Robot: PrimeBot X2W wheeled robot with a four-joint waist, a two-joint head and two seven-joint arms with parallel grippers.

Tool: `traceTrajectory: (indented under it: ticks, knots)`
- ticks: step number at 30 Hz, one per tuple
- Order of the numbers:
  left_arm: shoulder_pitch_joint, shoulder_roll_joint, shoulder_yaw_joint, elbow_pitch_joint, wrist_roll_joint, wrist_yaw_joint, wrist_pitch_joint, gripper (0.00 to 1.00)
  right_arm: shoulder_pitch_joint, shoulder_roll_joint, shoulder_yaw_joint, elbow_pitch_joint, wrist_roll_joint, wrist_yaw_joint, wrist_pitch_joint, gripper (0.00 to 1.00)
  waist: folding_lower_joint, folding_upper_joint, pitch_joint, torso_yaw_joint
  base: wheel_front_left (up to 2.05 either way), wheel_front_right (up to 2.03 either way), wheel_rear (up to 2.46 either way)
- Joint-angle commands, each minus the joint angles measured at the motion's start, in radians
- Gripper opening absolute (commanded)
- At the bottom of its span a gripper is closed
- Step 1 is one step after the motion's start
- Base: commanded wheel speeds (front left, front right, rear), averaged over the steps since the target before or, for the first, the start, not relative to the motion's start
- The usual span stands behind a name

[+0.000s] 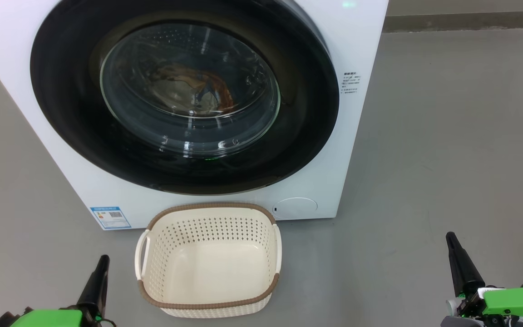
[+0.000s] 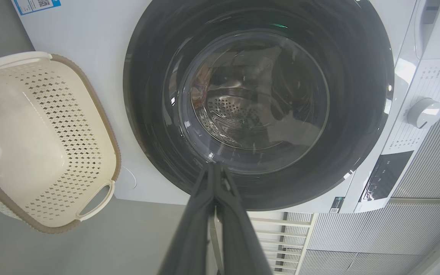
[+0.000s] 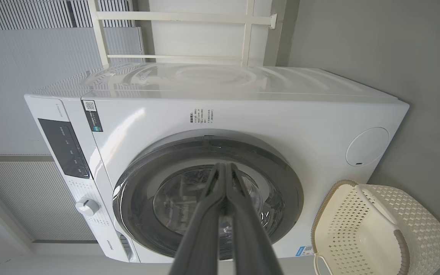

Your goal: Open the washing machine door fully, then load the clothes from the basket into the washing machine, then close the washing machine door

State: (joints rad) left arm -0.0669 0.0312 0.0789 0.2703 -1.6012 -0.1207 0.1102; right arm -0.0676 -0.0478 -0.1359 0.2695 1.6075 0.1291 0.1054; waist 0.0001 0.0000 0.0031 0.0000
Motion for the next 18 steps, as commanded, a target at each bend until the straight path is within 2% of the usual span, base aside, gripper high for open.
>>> traceTrajectory:
  ticks: [1, 18]
  knots:
    - [-0.041, 0.019, 0.035, -0.025, -0.008, -0.010, 0.003, 0.00, -0.040, -0.003, 0.022, -0.025, 0.001, 0.002, 0.008, 0.00, 0.0000, 0.0000, 0.000, 0.000, 0.00, 0.00, 0.00]
    - [-0.041, 0.019, 0.035, -0.025, -0.008, -0.010, 0.003, 0.00, -0.040, -0.003, 0.022, -0.025, 0.001, 0.002, 0.008, 0.00, 0.0000, 0.0000, 0.000, 0.000, 0.00, 0.00, 0.00]
